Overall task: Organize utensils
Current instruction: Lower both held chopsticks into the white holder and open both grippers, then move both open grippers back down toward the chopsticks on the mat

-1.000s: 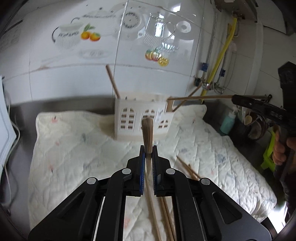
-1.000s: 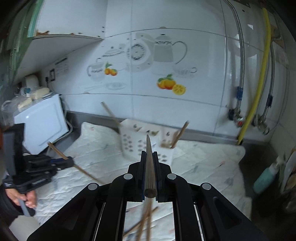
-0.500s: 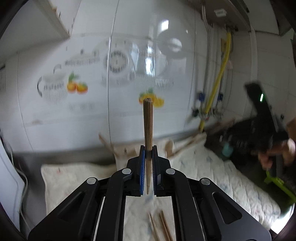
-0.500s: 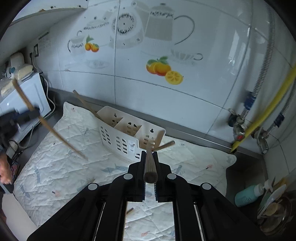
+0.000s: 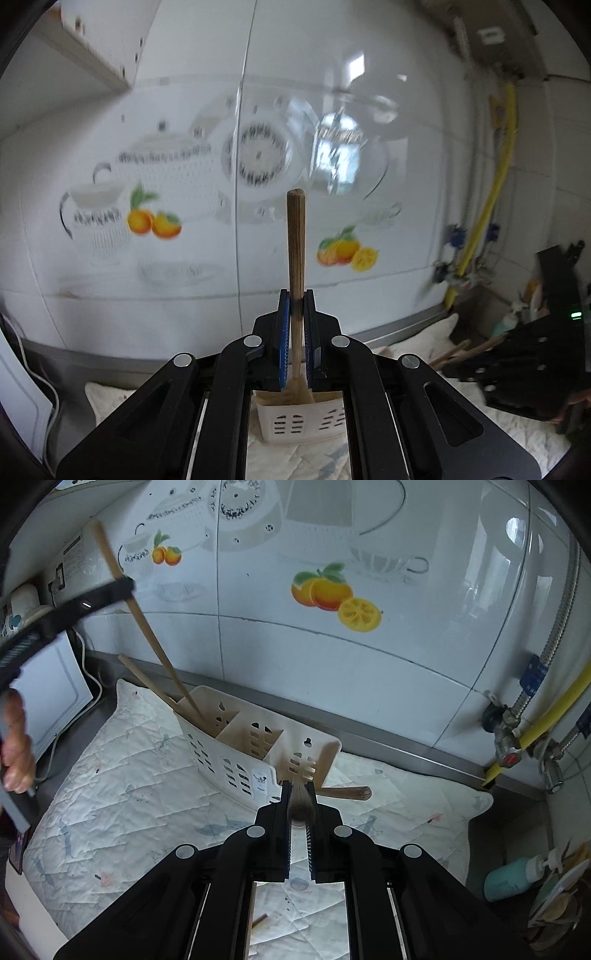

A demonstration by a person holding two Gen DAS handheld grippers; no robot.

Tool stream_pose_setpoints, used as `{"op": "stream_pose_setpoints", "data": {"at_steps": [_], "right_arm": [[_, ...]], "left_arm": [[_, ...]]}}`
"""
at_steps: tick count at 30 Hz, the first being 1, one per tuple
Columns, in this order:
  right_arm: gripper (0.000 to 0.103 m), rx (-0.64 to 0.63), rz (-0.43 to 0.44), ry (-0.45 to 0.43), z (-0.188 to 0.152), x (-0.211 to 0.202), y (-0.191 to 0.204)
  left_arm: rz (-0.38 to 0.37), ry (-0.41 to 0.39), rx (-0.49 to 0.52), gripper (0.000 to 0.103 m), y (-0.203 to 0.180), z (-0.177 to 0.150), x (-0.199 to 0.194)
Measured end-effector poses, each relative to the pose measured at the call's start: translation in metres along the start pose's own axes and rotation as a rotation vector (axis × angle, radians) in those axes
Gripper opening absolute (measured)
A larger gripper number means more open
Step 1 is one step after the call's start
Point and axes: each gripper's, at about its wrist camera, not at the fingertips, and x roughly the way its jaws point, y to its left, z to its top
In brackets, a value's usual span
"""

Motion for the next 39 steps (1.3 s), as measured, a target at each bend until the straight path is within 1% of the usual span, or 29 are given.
{"op": "stream_pose_setpoints", "data": {"at_steps": [5, 6, 7, 9, 10, 11, 13, 15, 17, 18, 20, 22, 23, 26, 27, 29, 32, 34, 37, 39], "right_arm": [[0.009, 0.005, 0.003, -0.027, -0.005, -0.001, -0.002], [0.014, 0.009, 0.002, -0.038, -0.006, -0.004, -0.002], [0.02, 0.017, 0.006, -0.059, -0.007, -0.009, -0.003], [0.021, 0.033, 0.014, -0.088, -0.007, -0.018, -0.004], [0.021, 0.036, 0.013, -0.1, -0.007, -0.023, -0.004], [0.021, 0.041, 0.008, -0.125, -0.008, -0.031, -0.004], [0.023, 0.046, 0.003, -0.158, -0.011, -0.043, -0.002], [0.026, 0.045, -0.015, -0.203, -0.018, -0.06, 0.003], [0.027, 0.046, -0.019, -0.239, -0.027, -0.074, 0.009], [0.03, 0.052, -0.017, -0.252, -0.032, -0.08, 0.011], [0.033, 0.061, -0.02, -0.283, -0.048, -0.093, 0.021], [0.037, 0.065, -0.025, -0.307, -0.067, -0.102, 0.031], [0.038, 0.069, -0.024, -0.314, -0.076, -0.105, 0.035], [0.043, 0.092, -0.022, -0.321, -0.107, -0.109, 0.046], [0.046, 0.101, -0.024, -0.319, -0.119, -0.11, 0.05], [0.047, 0.118, -0.028, -0.315, -0.141, -0.111, 0.056], [0.049, 0.149, -0.022, -0.29, -0.171, -0.106, 0.064], [0.05, 0.162, -0.023, -0.274, -0.187, -0.103, 0.067], [0.053, 0.183, -0.036, -0.257, -0.213, -0.099, 0.072], [0.054, 0.196, -0.038, -0.241, -0.227, -0.096, 0.074]], "left_arm": [[0.0, 0.057, -0.022, 0.007, 0.008, -0.015, 0.02], [0.02, 0.056, -0.021, 0.01, 0.008, -0.017, 0.021], [0.019, 0.058, -0.02, 0.013, 0.009, -0.018, 0.021], [0.022, 0.062, -0.023, 0.019, 0.01, -0.017, 0.019], [0.022, 0.06, -0.024, 0.026, 0.009, -0.017, 0.017], [0.018, 0.055, -0.028, 0.038, 0.009, -0.016, 0.013], [0.026, 0.028, -0.021, 0.046, 0.006, -0.015, 0.001], [0.024, 0.008, -0.012, 0.05, 0.002, -0.013, -0.013], [0.02, -0.004, -0.016, 0.059, 0.0, -0.013, -0.029], [0.014, -0.011, -0.02, 0.061, -0.001, -0.015, -0.04], [0.014, -0.018, -0.011, 0.07, -0.005, -0.021, -0.057], [0.019, -0.026, 0.005, 0.076, -0.01, -0.033, -0.078], [0.021, -0.013, 0.004, 0.08, -0.012, -0.04, -0.087], [0.018, 0.031, -0.003, 0.085, -0.016, -0.07, -0.11], [0.013, 0.055, -0.007, 0.086, -0.017, -0.084, -0.117], [0.015, 0.088, -0.002, 0.091, -0.02, -0.104, -0.126], [0.029, 0.134, 0.012, 0.094, -0.026, -0.144, -0.14], [0.028, 0.16, 0.022, 0.095, -0.028, -0.164, -0.144], [0.029, 0.215, 0.027, 0.095, -0.03, -0.197, -0.147], [0.038, 0.256, 0.02, 0.095, -0.029, -0.218, -0.145]]}}
